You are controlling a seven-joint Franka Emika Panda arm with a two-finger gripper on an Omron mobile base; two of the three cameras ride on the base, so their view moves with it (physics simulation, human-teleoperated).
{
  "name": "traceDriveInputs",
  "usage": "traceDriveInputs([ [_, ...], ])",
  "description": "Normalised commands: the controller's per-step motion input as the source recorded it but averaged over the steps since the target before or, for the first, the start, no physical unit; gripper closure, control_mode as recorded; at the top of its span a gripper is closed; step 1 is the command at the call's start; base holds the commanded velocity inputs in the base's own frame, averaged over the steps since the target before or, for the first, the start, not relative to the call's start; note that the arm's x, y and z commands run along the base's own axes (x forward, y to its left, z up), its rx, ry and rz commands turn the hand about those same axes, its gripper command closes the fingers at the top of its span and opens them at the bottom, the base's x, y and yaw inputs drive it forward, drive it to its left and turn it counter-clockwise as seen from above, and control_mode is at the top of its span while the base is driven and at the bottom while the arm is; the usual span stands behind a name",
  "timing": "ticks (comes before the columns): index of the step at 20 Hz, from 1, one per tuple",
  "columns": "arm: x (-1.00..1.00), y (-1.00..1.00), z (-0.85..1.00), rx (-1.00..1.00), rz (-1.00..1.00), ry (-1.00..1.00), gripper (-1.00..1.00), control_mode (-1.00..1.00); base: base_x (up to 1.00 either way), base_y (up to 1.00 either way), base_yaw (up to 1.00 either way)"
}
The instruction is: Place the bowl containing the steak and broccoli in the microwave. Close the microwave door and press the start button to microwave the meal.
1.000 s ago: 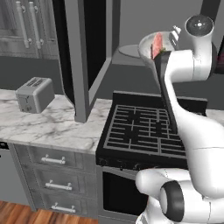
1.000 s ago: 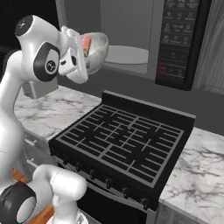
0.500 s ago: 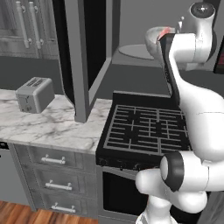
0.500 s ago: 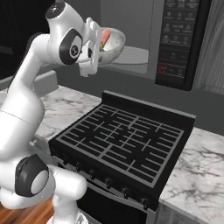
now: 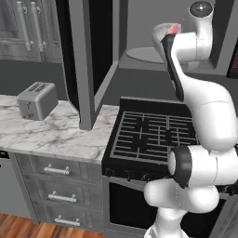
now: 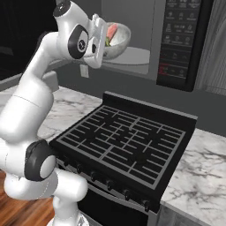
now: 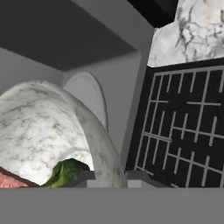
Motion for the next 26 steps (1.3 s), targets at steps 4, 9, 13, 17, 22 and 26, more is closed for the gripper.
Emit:
traceDriveInputs([
  [4, 0.65, -0.02, -0.13, 0.0, -0.06, 0.0, 1.0, -1.0, 0.0, 0.0, 0.0],
  [9, 0.67, -0.15, -0.09, 0.0, -0.05, 0.04, 1.0, -1.0, 0.0, 0.0, 0.0],
  [13, 0.65, -0.2, -0.09, 0.0, -0.03, 0.13, 1.0, -1.0, 0.0, 0.0, 0.0],
  [17, 0.55, -0.18, -0.07, 0.0, -0.02, 0.2, 1.0, -1.0, 0.0, 0.0, 0.0],
  [22, 0.28, -0.05, -0.15, -0.02, 0.0, 0.2, -1.0, -1.0, 0.0, 0.0, 0.0],
  [26, 0.0, 0.0, -0.77, -0.04, 0.0, -0.08, -1.0, -1.0, 0.0, 0.0, 0.0],
])
